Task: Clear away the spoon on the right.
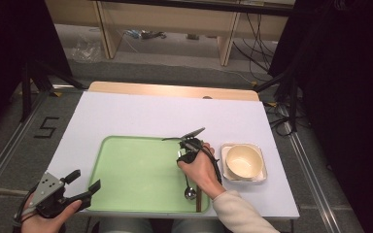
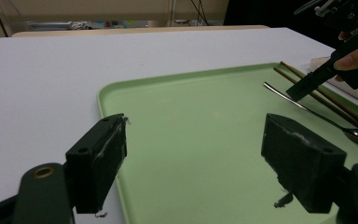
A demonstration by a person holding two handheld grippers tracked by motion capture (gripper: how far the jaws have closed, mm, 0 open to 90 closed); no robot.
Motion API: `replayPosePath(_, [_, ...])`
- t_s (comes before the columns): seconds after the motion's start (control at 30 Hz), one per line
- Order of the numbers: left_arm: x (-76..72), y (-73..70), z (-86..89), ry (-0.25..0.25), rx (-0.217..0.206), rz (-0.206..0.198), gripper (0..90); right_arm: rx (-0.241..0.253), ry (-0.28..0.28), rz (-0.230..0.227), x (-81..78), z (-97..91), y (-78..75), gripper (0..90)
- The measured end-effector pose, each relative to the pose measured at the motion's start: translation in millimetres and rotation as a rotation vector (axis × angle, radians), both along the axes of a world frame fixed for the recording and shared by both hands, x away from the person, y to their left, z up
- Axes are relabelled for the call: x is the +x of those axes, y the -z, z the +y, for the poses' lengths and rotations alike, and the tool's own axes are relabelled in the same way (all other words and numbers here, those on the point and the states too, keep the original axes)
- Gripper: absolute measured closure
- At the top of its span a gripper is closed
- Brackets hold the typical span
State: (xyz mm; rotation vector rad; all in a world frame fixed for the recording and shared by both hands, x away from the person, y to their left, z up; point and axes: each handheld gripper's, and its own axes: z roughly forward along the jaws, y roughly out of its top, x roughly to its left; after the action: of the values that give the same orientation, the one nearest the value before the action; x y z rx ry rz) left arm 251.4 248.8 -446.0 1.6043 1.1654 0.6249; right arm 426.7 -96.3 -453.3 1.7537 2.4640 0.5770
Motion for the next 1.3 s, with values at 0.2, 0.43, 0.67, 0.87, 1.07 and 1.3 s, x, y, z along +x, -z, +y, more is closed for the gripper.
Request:
replayPosePath(0.2, [0.1,0.0,-0.1,0.002,-0.007,-0.005,21.8,-0.011,-0.044,0.005,2.3,-6.1,-1.9,62.1])
replayPosePath(0.43, [0.2,0.1,-0.2,0.003,-0.009,-0.004,21.8,0.039,-0.028,0.042,-0.8,-15.4,-13.1,74.5])
replayPosePath(0.67, [0.3,0.1,-0.6,0.002,-0.005,-0.003,21.8,0.042,-0.046,0.062,0.4,-27.8,-21.2,75.9])
replayPosePath(0.87, [-0.1,-0.2,-0.6,-0.001,0.002,0.003,21.9,0.043,-0.083,0.002,4.2,-49.8,-37.6,68.4])
replayPosePath(1.07, [0.4,-0.1,-0.9,-0.001,0.002,0.003,21.9,0.047,-0.058,-0.038,6.5,-73.1,-54.1,65.1])
replayPosePath(1.3, [0.9,0.0,-0.9,0.000,0.003,0.005,21.9,0.047,0.020,-0.060,11.9,-105.7,-67.0,63.2])
